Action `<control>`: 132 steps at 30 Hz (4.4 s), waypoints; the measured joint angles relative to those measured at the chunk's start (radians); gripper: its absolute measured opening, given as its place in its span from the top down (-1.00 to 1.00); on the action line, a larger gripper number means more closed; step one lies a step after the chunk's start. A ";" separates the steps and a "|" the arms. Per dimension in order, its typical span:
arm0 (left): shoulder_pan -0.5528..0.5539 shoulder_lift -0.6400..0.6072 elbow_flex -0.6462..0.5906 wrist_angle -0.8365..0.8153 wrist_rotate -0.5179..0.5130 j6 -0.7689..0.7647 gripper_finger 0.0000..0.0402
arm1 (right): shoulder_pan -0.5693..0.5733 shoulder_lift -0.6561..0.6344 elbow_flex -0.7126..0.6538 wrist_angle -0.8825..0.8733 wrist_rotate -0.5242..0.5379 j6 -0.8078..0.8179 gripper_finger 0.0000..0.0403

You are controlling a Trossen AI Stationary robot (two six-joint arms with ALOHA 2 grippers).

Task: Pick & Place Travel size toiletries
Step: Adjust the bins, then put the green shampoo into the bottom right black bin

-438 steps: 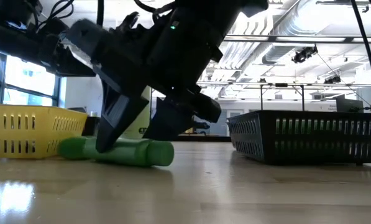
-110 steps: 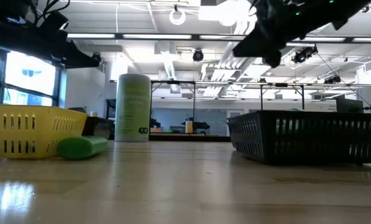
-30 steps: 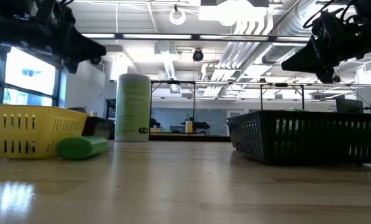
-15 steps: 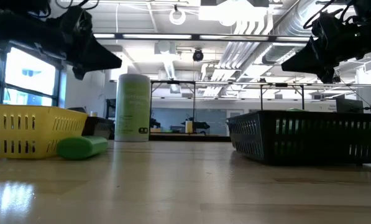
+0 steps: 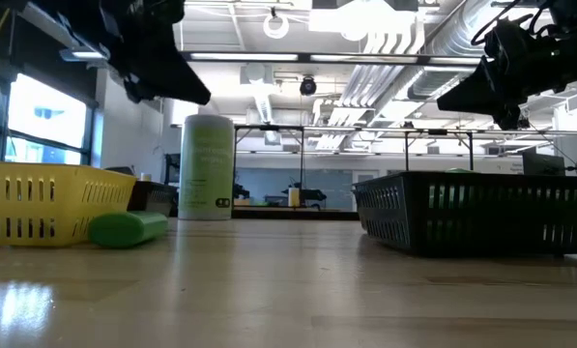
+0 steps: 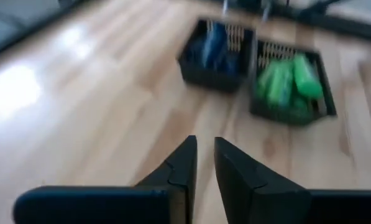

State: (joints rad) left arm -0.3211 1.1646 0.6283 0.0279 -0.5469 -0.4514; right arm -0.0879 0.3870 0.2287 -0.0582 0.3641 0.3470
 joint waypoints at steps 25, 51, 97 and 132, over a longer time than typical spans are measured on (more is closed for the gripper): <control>-0.376 0.432 0.471 -0.828 0.381 -1.036 0.99 | 0.001 0.002 0.000 -0.001 -0.054 -0.003 0.77; -0.412 0.593 0.471 -0.984 0.234 -1.133 1.00 | 0.001 0.002 0.000 -0.002 -0.053 -0.003 0.77; -0.353 0.593 0.380 -1.022 0.055 -1.179 1.00 | 0.001 0.002 0.000 -0.002 -0.053 -0.011 0.77; -0.352 0.593 0.622 -0.867 0.144 -1.485 0.26 | 0.001 0.002 0.000 -0.010 -0.053 -0.035 0.77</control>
State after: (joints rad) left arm -0.6731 1.7580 1.2503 -0.8391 -0.4031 -1.9362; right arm -0.0872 0.3889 0.2287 -0.0682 0.3111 0.3122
